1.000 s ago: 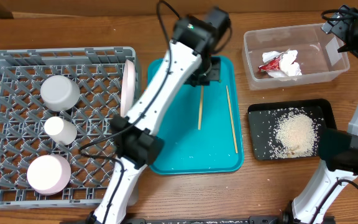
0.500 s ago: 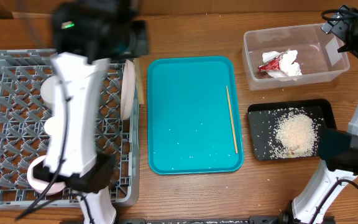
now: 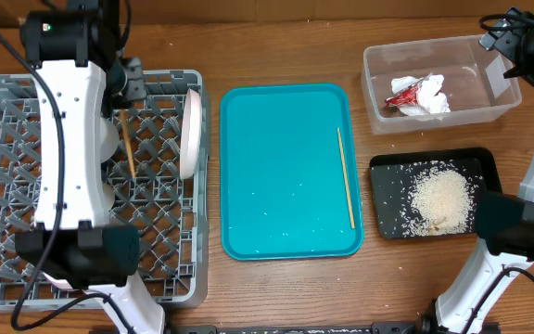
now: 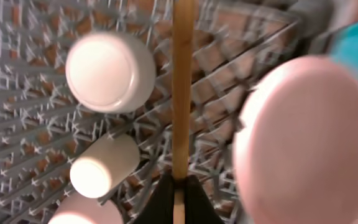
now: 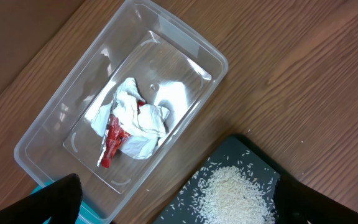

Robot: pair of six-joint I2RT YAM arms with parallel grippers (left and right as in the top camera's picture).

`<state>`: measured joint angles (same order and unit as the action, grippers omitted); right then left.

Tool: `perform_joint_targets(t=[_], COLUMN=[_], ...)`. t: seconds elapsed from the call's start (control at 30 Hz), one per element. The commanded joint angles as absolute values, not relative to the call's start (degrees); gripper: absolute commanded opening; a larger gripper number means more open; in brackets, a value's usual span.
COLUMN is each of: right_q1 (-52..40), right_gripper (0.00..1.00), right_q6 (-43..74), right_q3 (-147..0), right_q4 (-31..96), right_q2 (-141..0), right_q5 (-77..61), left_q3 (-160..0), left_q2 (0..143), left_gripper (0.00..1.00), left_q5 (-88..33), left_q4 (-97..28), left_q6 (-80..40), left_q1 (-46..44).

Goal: Sort waste into correct bins and load items into the dishwasher
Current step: 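Carry the chopstick with the left gripper and insert it into the rack, then release the chopstick and raise the left gripper out of the rack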

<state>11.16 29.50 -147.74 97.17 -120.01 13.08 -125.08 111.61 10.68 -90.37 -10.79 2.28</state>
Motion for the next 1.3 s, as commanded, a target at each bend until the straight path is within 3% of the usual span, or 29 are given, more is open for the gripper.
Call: perform_joint_targets(t=[0.0,0.43,0.63,1.1,1.27], right_q1=[11.3,11.3,11.3,11.3,11.3], right_gripper=[1.0,1.0,1.0,1.0,1.0], right_q6=[29.1,29.1,29.1,29.1,29.1], right_q3=[-148.5,-148.5,-148.5,-148.5,-148.5], right_q4=[97.0,97.0,97.0,97.0,97.0], right_q2=[-118.6,-118.6,-118.6,-118.6,-118.6], right_q5=[13.7,13.7,13.7,13.7,13.7], left_q3=[-119.1,-107.9,-106.6,-104.2,-103.9], left_q2=[112.1,112.2,112.2,112.2,112.2], left_gripper=[0.04,0.04,0.04,0.04,0.11], left_q5=[12.2,11.2,-2.0,-1.5,-0.3], left_q4=[-88.2,-76.4,-75.0,-76.2,-76.2], left_q6=[-7.6,-2.2,7.7,0.8,-0.7], left_q1=[3.0,2.9,2.8,2.5,2.5])
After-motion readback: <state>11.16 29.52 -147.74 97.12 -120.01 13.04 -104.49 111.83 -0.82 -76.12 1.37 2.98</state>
